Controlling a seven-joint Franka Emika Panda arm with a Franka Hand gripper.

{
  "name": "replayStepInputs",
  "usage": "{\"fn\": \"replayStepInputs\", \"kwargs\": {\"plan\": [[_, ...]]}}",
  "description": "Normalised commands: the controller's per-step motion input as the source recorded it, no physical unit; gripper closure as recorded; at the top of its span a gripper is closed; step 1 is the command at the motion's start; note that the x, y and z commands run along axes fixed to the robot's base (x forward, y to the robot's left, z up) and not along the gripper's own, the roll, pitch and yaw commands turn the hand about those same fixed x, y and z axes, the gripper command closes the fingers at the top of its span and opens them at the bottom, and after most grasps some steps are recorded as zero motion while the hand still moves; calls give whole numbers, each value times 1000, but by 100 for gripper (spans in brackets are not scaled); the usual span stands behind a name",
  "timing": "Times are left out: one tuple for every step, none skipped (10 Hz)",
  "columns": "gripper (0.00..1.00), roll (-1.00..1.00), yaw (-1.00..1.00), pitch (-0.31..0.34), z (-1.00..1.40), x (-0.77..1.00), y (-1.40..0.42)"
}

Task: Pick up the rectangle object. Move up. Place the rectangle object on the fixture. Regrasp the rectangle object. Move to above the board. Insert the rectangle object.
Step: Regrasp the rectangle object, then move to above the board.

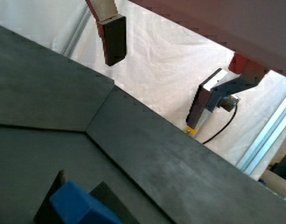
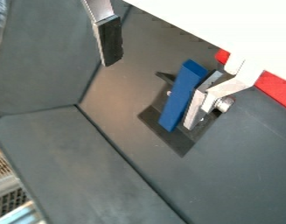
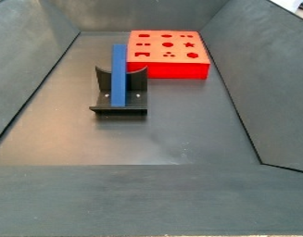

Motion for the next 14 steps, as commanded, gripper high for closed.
{"fn": "replayStepInputs", "kwargs": {"plan": [[0, 51, 238, 27, -1000, 57, 32], [0, 46, 228, -5, -1000, 62, 30], [0, 42, 192, -63, -1000, 73, 28], [0, 50, 159, -90, -1000, 83, 26], [0, 68, 108, -114, -1000, 99, 20], [0, 78, 82, -119, -1000, 105, 21], [0, 89, 35, -117, -1000, 117, 15], [0, 92, 8, -108, -996, 130, 11], [0, 89, -20, -75, -780, 114, 4], [0, 89, -34, -50, -619, 102, -1], [0, 84, -37, -23, -418, 88, -1], [0, 80, -34, -12, -317, 86, -2], [100, 0, 0, 0, 0, 0, 0], [100, -19, 71, -199, 1000, 13, -113]]}}
